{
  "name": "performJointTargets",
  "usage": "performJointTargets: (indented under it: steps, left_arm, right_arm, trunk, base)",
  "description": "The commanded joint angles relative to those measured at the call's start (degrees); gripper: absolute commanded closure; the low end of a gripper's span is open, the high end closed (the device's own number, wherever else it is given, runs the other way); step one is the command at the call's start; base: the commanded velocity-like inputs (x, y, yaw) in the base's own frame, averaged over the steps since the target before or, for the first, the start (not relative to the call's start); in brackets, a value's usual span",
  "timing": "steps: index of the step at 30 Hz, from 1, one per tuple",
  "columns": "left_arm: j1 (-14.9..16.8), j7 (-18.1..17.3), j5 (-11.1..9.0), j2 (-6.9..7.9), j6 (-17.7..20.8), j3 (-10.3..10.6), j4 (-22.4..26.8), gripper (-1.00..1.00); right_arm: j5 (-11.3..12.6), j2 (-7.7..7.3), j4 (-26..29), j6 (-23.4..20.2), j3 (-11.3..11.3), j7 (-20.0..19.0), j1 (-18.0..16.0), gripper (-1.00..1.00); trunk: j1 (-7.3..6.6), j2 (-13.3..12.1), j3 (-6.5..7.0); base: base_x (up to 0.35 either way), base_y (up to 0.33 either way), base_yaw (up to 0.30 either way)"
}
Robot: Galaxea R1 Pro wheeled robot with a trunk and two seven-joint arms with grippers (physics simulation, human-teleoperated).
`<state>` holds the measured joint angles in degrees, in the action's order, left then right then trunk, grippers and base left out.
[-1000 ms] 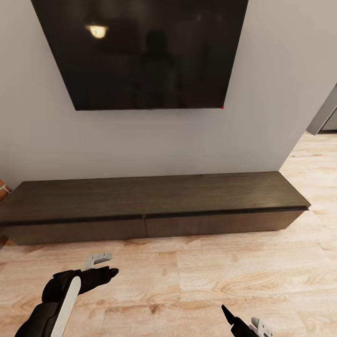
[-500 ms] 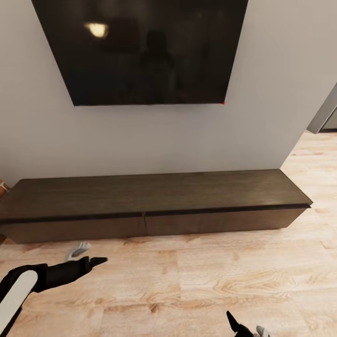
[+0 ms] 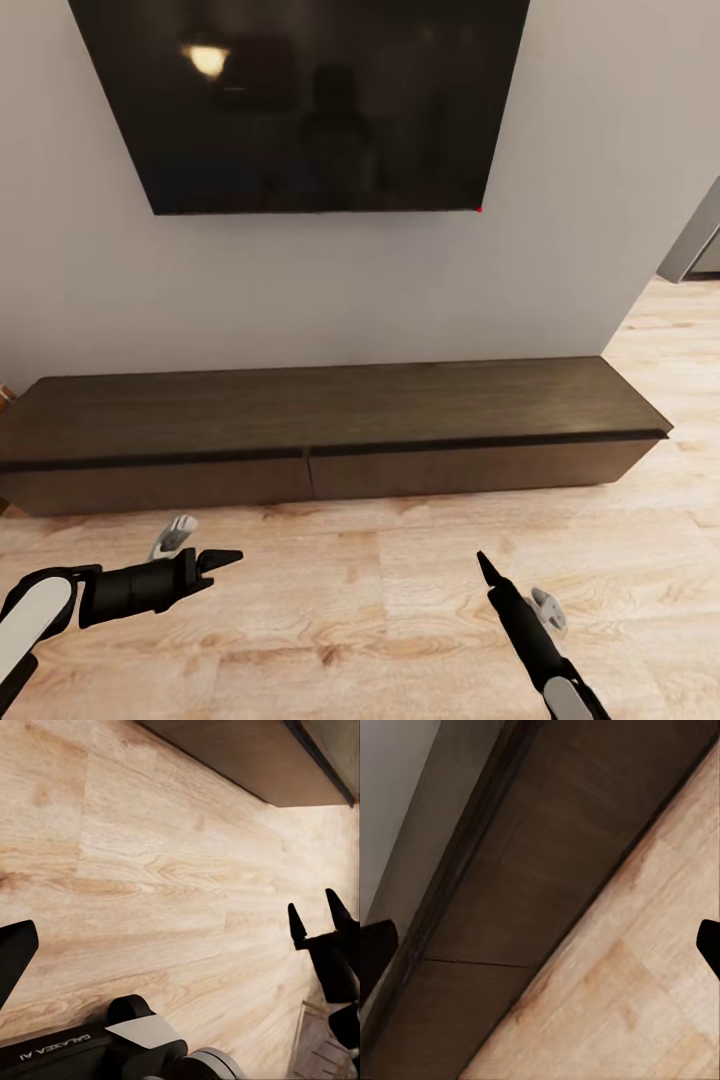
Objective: Place each of the two pumpkins and all three candles from the living room inside a cabinet in the living room (use any cabinet), then make sure every cabinet is closed, and position the cauldron so it is next to a table in the living room.
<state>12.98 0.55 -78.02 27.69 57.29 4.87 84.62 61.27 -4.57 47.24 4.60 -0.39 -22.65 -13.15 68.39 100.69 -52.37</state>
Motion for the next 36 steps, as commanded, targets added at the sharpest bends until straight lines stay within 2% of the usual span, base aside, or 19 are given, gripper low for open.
performJointTargets:
  steps: [1, 3, 8, 10, 12, 16, 24, 28, 31, 32, 34, 36]
  left_arm:
    - [0.03, 0.06, -0.48, 0.15, 0.10, 0.05, 0.02, -1.00]
    - [0.03, 0.06, -0.86, 0.47, 0.10, 0.05, 0.02, -1.00]
    - [0.03, 0.06, -1.15, 0.99, 0.10, -0.06, -0.02, -1.00]
    - [0.03, 0.06, -1.16, 1.03, 0.10, -0.12, -0.05, -1.00]
    - [0.03, 0.06, -1.17, 1.03, 0.10, -0.12, -0.06, -1.00]
    - [0.03, 0.06, -1.17, 0.99, 0.10, -0.27, -0.13, -1.00]
    - [0.03, 0.06, -2.87, 1.04, 0.10, -0.06, -0.07, -1.00]
    - [0.03, 0.06, -3.12, 1.05, 0.10, 0.10, -0.07, -1.00]
    - [0.03, -0.16, -3.41, 1.05, 0.10, 0.19, -0.07, -1.00]
    - [0.03, -0.45, -3.49, 1.07, 0.10, 0.20, -0.07, -1.00]
    - [0.03, -1.27, -3.58, 1.11, 0.10, 0.22, -0.07, -1.00]
    - [0.03, -2.17, -3.61, 1.12, 0.10, 0.22, -0.07, -1.00]
  right_arm:
    - [1.18, -0.01, -0.15, 0.33, 0.08, -0.06, -1.46, -1.00]
    - [2.12, -0.01, -0.29, 0.93, 0.11, 0.16, -3.56, -1.00]
    - [2.99, 0.70, -0.03, 1.32, 0.17, -1.14, -6.14, -1.00]
    - [3.03, 1.08, -0.10, 1.30, 0.19, -3.11, -6.53, -1.00]
    - [3.07, 1.47, -0.37, 1.30, 0.24, -6.69, -6.72, -1.00]
    - [3.17, 1.88, -1.66, 1.38, 0.24, -9.65, -6.94, -1.00]
    - [2.43, 2.29, -2.63, 2.31, 0.41, -9.27, -7.14, -1.00]
    - [3.37, 2.35, -3.23, 4.18, 0.26, -9.45, -7.15, -1.00]
    - [7.29, 2.38, -3.41, 4.37, 0.26, -10.58, -7.16, -1.00]
    - [9.49, 2.38, -3.43, 4.22, 0.34, -11.66, -7.16, -1.00]
    - [13.83, 2.33, -3.49, 3.20, 0.42, -15.19, -7.16, -1.00]
    - [17.04, 2.30, -3.53, 1.19, 0.45, -18.28, -7.16, -1.00]
  trunk:
    - [0.22, 0.43, -0.23]
    - [0.66, 1.24, -0.59]
    - [1.76, 3.24, -1.49]
    - [2.20, 4.04, -1.85]
    - [2.64, 4.85, -2.20]
    - [3.51, 6.45, -2.92]
    - [5.27, 9.66, -4.36]
    - [6.15, 11.26, -5.08]
    - [6.81, 12.47, -5.62]
    - [7.03, 12.87, -5.80]
    - [7.47, 13.67, -6.15]
    - [7.91, 14.47, -6.51]
  base:
    - [0.000, 0.000, 0.000]
    - [0.000, 0.000, 0.000]
    - [0.000, 0.000, 0.000]
    - [0.000, 0.000, 0.000]
    - [0.000, 0.000, 0.000]
    - [0.000, 0.000, 0.000]
    - [0.000, 0.000, 0.000]
    - [0.000, 0.000, 0.000]
    - [0.000, 0.000, 0.000]
    - [0.000, 0.000, 0.000]
    - [0.000, 0.000, 0.000]
    - [0.000, 0.000, 0.000]
